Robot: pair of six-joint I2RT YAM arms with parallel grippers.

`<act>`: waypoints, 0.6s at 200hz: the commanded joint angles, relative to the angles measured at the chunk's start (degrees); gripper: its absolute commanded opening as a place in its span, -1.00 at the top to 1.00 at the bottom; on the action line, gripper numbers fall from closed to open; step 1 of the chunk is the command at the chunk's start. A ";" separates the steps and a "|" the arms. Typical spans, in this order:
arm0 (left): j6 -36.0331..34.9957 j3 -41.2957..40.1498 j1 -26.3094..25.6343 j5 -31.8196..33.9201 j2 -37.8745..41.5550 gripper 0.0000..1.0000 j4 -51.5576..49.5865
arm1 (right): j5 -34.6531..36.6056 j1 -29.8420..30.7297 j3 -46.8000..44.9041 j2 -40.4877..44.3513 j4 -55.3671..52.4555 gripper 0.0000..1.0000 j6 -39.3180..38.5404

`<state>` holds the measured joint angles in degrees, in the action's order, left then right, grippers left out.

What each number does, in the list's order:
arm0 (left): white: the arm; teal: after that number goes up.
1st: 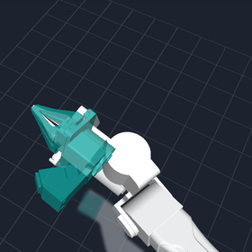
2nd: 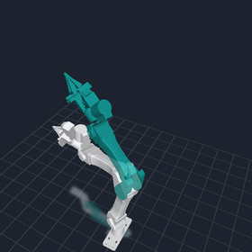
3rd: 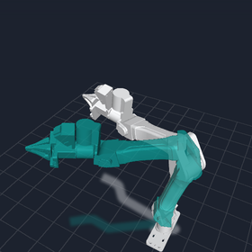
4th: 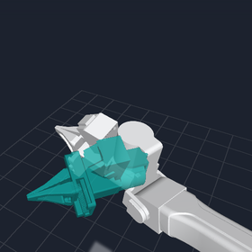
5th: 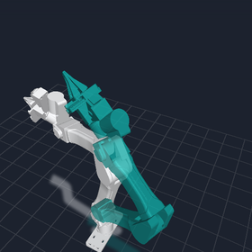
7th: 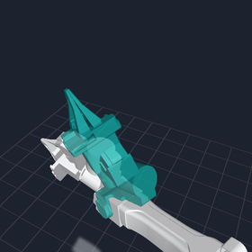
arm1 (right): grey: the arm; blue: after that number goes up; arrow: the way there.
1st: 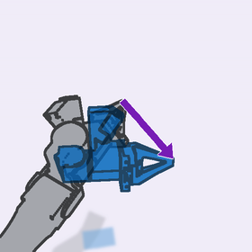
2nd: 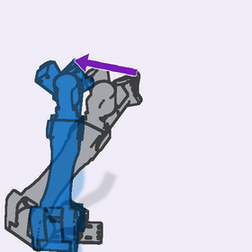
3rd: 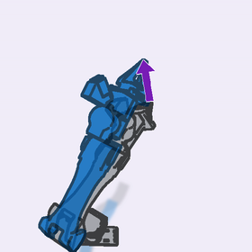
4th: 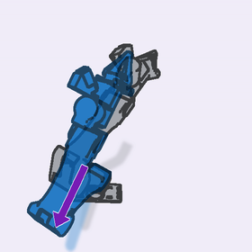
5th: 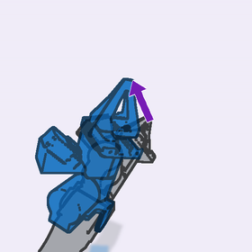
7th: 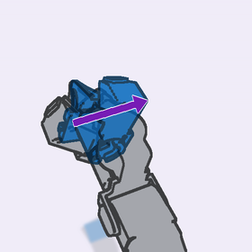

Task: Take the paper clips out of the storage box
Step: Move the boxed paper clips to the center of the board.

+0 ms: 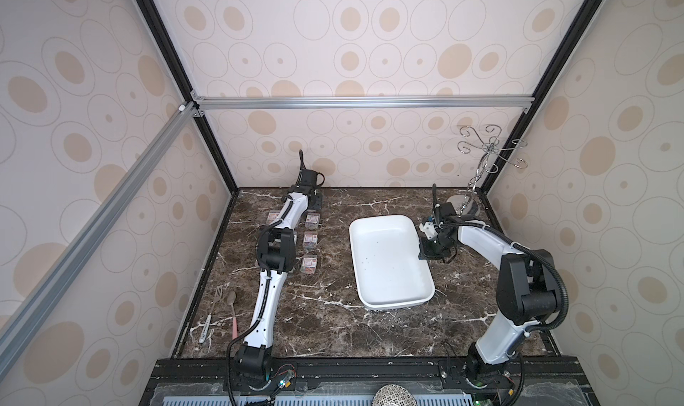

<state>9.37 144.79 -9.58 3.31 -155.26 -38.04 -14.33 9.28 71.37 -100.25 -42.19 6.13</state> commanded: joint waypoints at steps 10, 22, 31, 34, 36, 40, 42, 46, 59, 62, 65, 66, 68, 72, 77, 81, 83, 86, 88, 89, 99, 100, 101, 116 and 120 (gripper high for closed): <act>-1.44 2.43 1.76 0.09 -1.09 -0.20 -1.81 | 0.36 -0.20 0.17 0.93 -1.57 0.77 -0.40; -1.46 2.43 1.67 -1.07 -0.84 -0.19 -1.77 | 0.37 -0.22 0.24 0.84 -1.57 0.77 -0.39; -1.25 2.43 1.67 -2.37 -0.88 -0.18 -1.61 | 0.37 -0.23 0.29 0.75 -1.49 0.77 -0.34; -1.12 2.43 1.67 -2.67 -0.85 -0.18 -1.60 | 0.40 -0.21 0.25 0.80 -1.49 0.78 -0.36; -1.00 2.43 1.67 -2.86 -0.84 -0.18 -1.55 | 0.39 -0.22 0.30 0.79 -1.49 0.77 -0.38; -0.77 2.43 1.67 -3.21 -0.83 -0.18 -1.48 | 0.37 -0.23 0.25 0.80 -1.49 0.78 -0.33; -0.58 2.43 1.67 -3.33 -0.83 -0.18 -1.46 | 0.36 -0.23 0.23 0.79 -1.49 0.77 -0.37; -0.19 2.43 1.65 -3.66 -0.84 -0.18 -1.46 | 0.40 -0.23 0.20 0.76 -1.49 0.77 -0.38; 0.94 2.34 1.50 -4.91 -0.92 -0.17 -1.25 | 0.52 -0.20 0.19 0.91 -1.49 0.77 -0.46; 1.08 2.27 1.46 -5.28 -0.97 -0.17 -1.19 | 0.48 -0.22 0.22 0.91 -1.49 0.78 -0.46; 1.18 2.25 1.37 -5.58 -0.95 -0.17 -1.04 | 0.52 -0.23 0.20 0.88 -1.49 0.77 -0.42; 1.27 2.25 1.35 -5.63 -0.93 -0.17 -0.97 | 0.53 -0.23 0.18 0.91 -1.49 0.77 -0.46; 1.33 2.21 1.28 -5.74 -0.92 -0.17 -0.91 | 0.46 -0.23 0.22 0.92 -1.49 0.78 -0.43; 1.53 2.16 1.19 -5.85 -0.99 -0.17 -0.76 | 0.49 -0.22 0.09 0.93 -1.49 0.78 -0.46; 1.74 2.16 1.07 -5.93 -1.02 -0.17 -0.58 | 0.37 -0.21 0.08 0.93 -1.49 0.77 -0.49; 1.82 2.16 0.92 -6.15 -1.09 -0.17 -0.47 | 0.40 -0.22 0.15 0.93 -1.44 0.78 -0.47; 1.91 2.16 0.89 -6.22 -1.12 -0.16 -0.41 | 0.43 -0.23 0.05 0.93 -1.41 0.78 -0.50; 1.96 2.16 0.81 -6.48 -1.17 -0.17 -0.22 | 0.42 -0.23 0.08 0.94 -1.40 0.77 -0.44; 1.99 2.16 0.73 -6.63 -1.18 -0.16 -0.20 | 0.43 -0.20 0.08 0.93 -1.40 0.78 -0.47; 2.03 2.16 0.72 -6.68 -1.18 -0.17 -0.15 | 0.44 -0.21 0.08 0.93 -1.40 0.78 -0.44; 2.38 2.17 0.49 -7.06 -1.24 -0.17 0.11 | 0.47 -0.22 -0.01 0.93 -1.40 0.78 -0.44; 2.40 2.17 0.47 -7.12 -1.21 -0.17 0.18 | 0.46 -0.23 -0.01 0.93 -1.44 0.78 -0.43; 2.40 2.16 0.45 -7.15 -1.20 -0.17 0.22 | 0.49 -0.23 -0.01 0.93 -1.42 0.78 -0.42; 2.63 2.16 0.10 -7.22 -1.21 -0.17 0.54 | 0.37 -0.23 -0.07 0.93 -1.31 0.78 -0.42; 2.59 2.16 0.03 -7.26 -1.19 -0.16 0.58 | 0.40 -0.23 -0.01 0.93 -1.31 0.78 -0.45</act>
<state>10.70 144.79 -8.69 -2.20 -155.26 -37.78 -14.26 9.28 71.37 -100.25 -42.19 6.11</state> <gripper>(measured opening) 0.583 0.116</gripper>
